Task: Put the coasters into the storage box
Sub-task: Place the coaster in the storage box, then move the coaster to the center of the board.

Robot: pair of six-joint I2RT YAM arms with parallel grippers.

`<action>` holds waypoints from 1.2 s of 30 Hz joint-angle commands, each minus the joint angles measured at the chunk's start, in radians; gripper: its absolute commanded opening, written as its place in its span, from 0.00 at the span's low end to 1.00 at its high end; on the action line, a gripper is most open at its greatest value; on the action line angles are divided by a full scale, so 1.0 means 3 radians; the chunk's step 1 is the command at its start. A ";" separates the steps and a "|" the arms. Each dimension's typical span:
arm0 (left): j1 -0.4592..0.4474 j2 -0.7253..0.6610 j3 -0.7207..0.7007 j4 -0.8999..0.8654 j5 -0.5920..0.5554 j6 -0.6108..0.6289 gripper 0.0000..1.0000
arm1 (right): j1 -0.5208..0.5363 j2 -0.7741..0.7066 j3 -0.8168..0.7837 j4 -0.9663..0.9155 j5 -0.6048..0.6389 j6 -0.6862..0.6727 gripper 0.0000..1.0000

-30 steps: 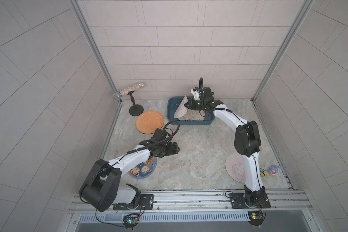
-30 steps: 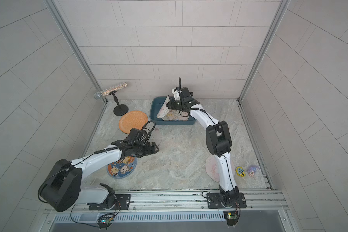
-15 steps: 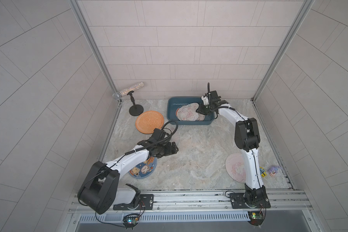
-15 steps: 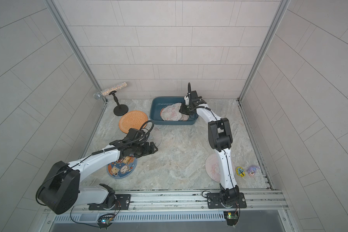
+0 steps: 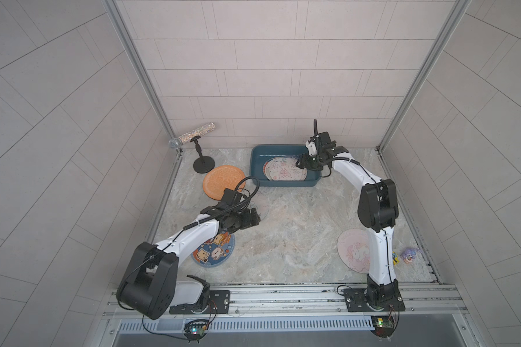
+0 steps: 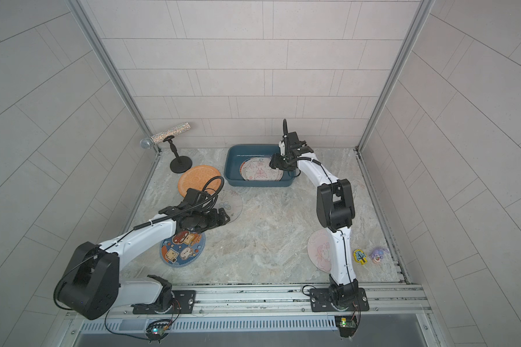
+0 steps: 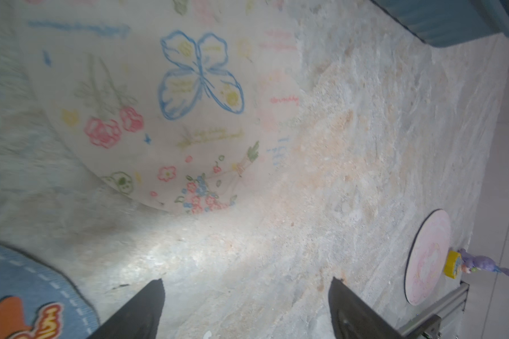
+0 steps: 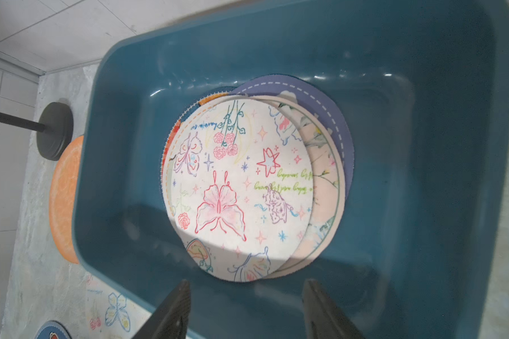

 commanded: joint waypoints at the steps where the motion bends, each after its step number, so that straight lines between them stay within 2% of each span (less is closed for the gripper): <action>1: 0.0131 -0.0027 0.0213 -0.0207 -0.0284 0.0145 0.92 | 0.0062 -0.0369 -0.0276 0.0136 -0.0066 -0.0017 0.64; 5: 0.0268 0.0055 0.0402 -0.0278 -0.0620 0.0311 0.92 | 0.0158 -0.0740 -0.0813 0.0357 -0.0156 0.0043 0.64; 9: 0.0398 0.0224 0.0553 -0.0213 -0.0766 0.0398 0.92 | 0.0280 -0.1111 -0.1386 0.0625 -0.0218 0.0141 0.63; 18: 0.0663 0.0911 0.0983 -0.0197 -0.0713 0.0629 0.87 | 0.0497 -0.1722 -0.2218 0.0851 -0.0277 0.0232 0.63; 25: 0.0723 0.1422 0.1178 0.0000 -0.0474 0.0734 0.83 | 0.0525 -0.1936 -0.2407 0.0864 -0.0289 0.0254 0.63; 36: 0.0721 0.1859 0.1304 0.0118 -0.0276 0.0739 0.83 | 0.0525 -0.1964 -0.2338 0.0847 -0.0305 0.0259 0.63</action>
